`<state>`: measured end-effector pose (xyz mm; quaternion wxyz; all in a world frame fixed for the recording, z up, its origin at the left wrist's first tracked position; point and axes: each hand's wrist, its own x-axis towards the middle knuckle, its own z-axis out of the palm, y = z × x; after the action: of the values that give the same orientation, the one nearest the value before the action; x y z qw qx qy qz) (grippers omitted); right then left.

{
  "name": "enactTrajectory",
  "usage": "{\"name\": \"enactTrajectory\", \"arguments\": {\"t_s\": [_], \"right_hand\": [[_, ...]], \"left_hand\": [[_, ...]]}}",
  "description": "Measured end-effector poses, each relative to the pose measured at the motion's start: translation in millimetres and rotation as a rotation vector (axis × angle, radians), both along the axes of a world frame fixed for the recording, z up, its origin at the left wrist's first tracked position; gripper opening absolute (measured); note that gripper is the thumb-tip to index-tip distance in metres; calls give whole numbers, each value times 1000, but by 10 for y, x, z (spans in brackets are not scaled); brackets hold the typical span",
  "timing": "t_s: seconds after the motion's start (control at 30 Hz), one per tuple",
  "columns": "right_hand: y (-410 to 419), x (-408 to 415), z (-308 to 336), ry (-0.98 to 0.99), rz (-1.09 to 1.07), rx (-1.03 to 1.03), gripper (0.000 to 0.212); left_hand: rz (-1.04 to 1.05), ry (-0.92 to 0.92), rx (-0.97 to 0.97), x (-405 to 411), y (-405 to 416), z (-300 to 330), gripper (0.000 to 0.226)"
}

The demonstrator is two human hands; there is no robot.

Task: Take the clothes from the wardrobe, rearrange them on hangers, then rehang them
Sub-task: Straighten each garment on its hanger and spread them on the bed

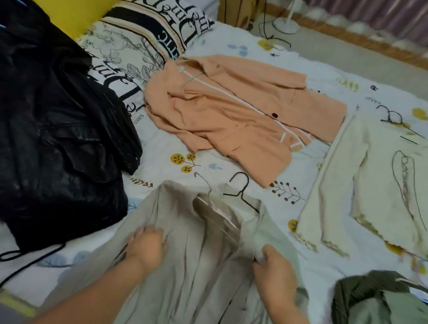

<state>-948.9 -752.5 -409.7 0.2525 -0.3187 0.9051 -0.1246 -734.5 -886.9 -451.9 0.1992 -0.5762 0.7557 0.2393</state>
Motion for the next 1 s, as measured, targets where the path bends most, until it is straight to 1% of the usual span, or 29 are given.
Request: {"name": "enactTrajectory", "arguments": {"t_s": [0.03, 0.07, 0.13, 0.17, 0.2, 0.23, 0.27, 0.33, 0.37, 0.43, 0.5, 0.53, 0.6, 0.63, 0.7, 0.77, 0.83, 0.9, 1.0], "right_hand": [[52, 38, 123, 5, 14, 8, 31], [107, 72, 254, 9, 26, 5, 31], [211, 120, 544, 13, 41, -36, 33], [268, 136, 683, 10, 58, -53, 33], [328, 144, 824, 7, 87, -63, 33], [394, 153, 967, 2, 116, -68, 33], [465, 159, 1110, -5, 140, -76, 33], [628, 166, 1392, -10, 172, -107, 33], [717, 171, 1524, -10, 182, -129, 32], [914, 181, 1763, -39, 190, -198, 29], [1122, 202, 1967, -86, 219, -282, 27], [1229, 213, 2064, -102, 242, -326, 27], [1456, 244, 2238, -127, 280, -409, 26], [1571, 261, 2314, -134, 295, -447, 26], [1806, 299, 2443, -145, 316, -500, 20], [2024, 342, 2540, -138, 342, -527, 8], [2228, 397, 2624, -110, 381, -530, 2], [2430, 462, 2700, -98, 401, -524, 10], [2750, 590, 2805, -143, 366, -528, 25]], "left_hand": [[72, 93, -124, -22, 9, 199, 47], [137, 181, -240, -37, 25, 394, 50], [205, 353, -422, -59, 29, 764, 63], [177, 400, -481, -51, 35, 928, 67], [111, 406, -517, -31, 42, 1076, 66], [30, 388, -531, -1, 50, 1218, 62], [-42, 379, -535, 34, 66, 1366, 53], [-130, 350, -515, 104, 144, 1702, 29], [-160, 344, -511, 148, 211, 1877, 24], [-169, 333, -518, 255, 420, 2215, 23], [-106, 405, -602, 362, 694, 2529, 16], [-76, 459, -643, 408, 849, 2687, 18], [-40, 503, -695, 497, 1171, 2978, 36], [-19, 512, -703, 557, 1323, 3102, 41], [39, 526, -701, 693, 1638, 3307, 40], [109, 536, -694, 835, 1963, 3474, 38], [163, 553, -711, 975, 2312, 3625, 42], [204, 566, -735, 1114, 2659, 3754, 46], [252, 577, -728, 1347, 3098, 3917, 47]]}}
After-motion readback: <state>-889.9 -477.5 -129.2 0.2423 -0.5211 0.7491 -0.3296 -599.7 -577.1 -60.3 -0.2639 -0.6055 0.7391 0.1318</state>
